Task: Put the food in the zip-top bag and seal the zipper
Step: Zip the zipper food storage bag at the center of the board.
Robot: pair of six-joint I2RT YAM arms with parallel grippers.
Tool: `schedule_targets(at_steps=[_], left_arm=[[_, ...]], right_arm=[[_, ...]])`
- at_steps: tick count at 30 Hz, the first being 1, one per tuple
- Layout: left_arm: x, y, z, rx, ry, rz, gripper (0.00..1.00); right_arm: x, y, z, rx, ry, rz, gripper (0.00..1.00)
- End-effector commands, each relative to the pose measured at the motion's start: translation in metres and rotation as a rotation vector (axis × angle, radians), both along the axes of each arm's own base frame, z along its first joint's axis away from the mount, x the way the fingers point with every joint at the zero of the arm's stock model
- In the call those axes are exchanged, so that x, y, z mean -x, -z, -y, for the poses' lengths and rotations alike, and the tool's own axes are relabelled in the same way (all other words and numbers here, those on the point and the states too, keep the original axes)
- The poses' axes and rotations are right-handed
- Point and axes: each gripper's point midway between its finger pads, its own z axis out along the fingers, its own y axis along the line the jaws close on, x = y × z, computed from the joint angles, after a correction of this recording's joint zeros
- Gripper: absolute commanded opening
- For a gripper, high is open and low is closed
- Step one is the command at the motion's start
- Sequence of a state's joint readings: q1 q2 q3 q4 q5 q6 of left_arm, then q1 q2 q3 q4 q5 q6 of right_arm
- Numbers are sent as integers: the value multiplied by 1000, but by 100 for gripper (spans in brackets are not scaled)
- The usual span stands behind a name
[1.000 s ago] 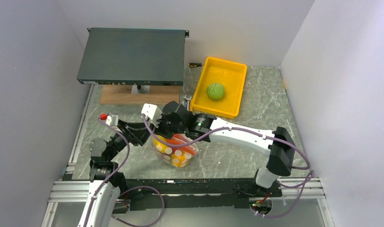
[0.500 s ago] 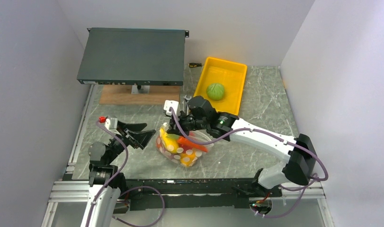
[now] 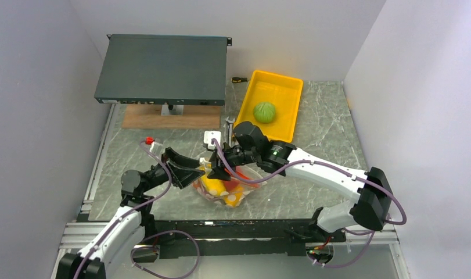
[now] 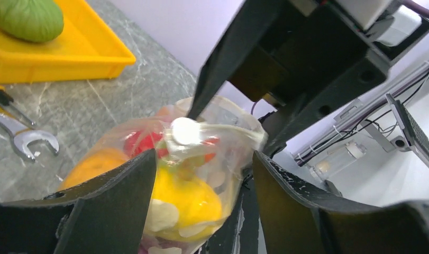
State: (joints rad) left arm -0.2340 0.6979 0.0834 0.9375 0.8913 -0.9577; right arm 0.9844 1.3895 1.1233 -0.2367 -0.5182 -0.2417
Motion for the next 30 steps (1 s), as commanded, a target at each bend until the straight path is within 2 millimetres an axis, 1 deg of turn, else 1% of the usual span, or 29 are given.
schedule_targets(at_steps=[1, 4, 6, 8, 9, 12, 15, 17, 20, 23, 26, 30], left_arm=[[10, -13, -1, -31, -7, 142, 71], [9, -11, -4, -60, -48, 155, 70], [4, -10, -8, -73, -94, 154, 66], [-3, -6, -10, -90, -131, 132, 62], [-6, -5, -11, -93, -143, 124, 61], [-11, -7, -10, -81, -151, 112, 60], [-7, -15, -4, -50, -91, 123, 64], [-1, -22, -1, -29, -42, 151, 70], [10, -30, 3, -22, 15, 193, 77], [16, -36, 7, -38, 46, 232, 79], [20, -37, 11, -47, 72, 242, 75], [16, -31, 18, -66, 79, 210, 63]], right_arm=[[2, -8, 15, 27, 44, 25, 60], [1, -1, 26, 50, 92, 24, 65], [-2, 4, 32, 69, 120, 32, 65], [-3, 7, 36, 72, 139, 40, 65], [-4, 9, 37, 74, 151, 40, 65], [-4, 7, 36, 58, 160, 34, 62], [0, 3, 34, 37, 139, 24, 59], [2, 0, 33, 30, 123, 22, 58], [3, -6, 32, 11, 121, 29, 59], [4, -11, 32, -2, 114, 36, 59], [4, -12, 31, -3, 109, 33, 59], [5, -16, 29, -16, 104, 33, 59]])
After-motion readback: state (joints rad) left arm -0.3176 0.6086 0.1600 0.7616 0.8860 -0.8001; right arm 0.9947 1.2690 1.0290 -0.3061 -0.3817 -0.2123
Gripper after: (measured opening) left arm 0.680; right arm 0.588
